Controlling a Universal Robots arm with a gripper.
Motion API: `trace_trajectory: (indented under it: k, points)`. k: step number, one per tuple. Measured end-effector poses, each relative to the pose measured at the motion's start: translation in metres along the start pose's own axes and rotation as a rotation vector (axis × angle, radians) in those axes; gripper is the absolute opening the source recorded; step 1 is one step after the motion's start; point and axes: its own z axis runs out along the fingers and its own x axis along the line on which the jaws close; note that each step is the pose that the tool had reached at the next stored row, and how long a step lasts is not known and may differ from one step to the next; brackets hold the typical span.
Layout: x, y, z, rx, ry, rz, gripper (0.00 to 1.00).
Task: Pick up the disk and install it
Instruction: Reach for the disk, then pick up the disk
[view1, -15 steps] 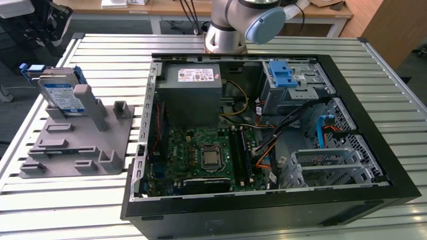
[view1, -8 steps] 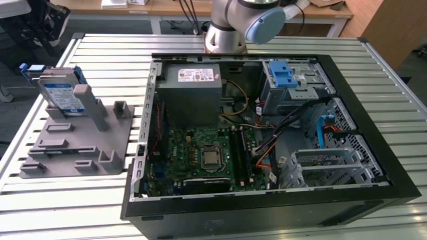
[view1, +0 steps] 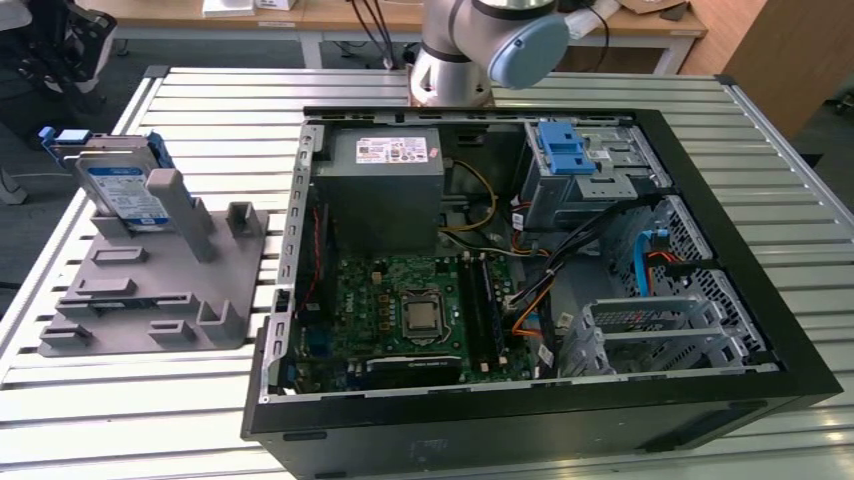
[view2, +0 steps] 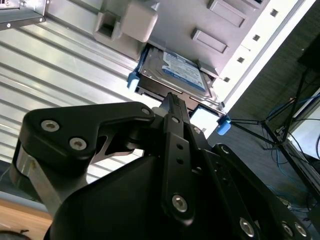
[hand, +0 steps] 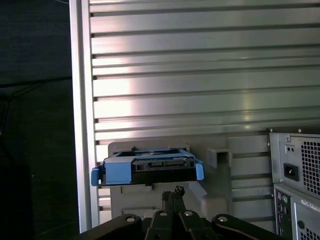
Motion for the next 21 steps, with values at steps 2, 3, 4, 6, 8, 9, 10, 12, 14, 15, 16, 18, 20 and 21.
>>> trace_trajectory:
  k: [2, 3, 4, 6, 8, 9, 10, 12, 14, 15, 16, 18, 20, 21]
  points:
    - [0.0074, -0.0001, 0.0002, 0.0000, 0.0002, 0.000, 0.11]
    - [0.0109, -0.0001, 0.0002, 0.0000, 0.0004, 0.000, 0.11]
    - [0.0140, -0.0002, 0.0003, 0.0001, 0.0007, 0.000, 0.11]
    - [0.0194, -0.0003, 0.0005, 0.0001, 0.0013, 0.000, 0.11]
    - [0.0239, -0.0001, 0.0006, 0.0002, 0.0028, 0.000, 0.11]
    - [0.0259, -0.0001, 0.0007, 0.0002, 0.0034, 0.000, 0.11]
    - [0.0271, -0.0001, 0.0008, 0.0003, 0.0040, 0.000, 0.11]
    - [0.0274, -0.0002, 0.0008, 0.0003, 0.0042, 0.000, 0.11]
    - [0.0277, -0.0002, 0.0008, 0.0003, 0.0043, 0.000, 0.11]
    - [0.0277, -0.0002, 0.0008, 0.0003, 0.0042, 0.000, 0.11]
    - [0.0277, -0.0002, 0.0008, 0.0003, 0.0043, 0.000, 0.11]
    - [0.0278, -0.0002, 0.0008, 0.0003, 0.0043, 0.000, 0.11]
    - [0.0278, -0.0002, 0.0008, 0.0003, 0.0043, 0.000, 0.11]
    - [0.0279, -0.0002, 0.0008, 0.0003, 0.0042, 0.000, 0.11]
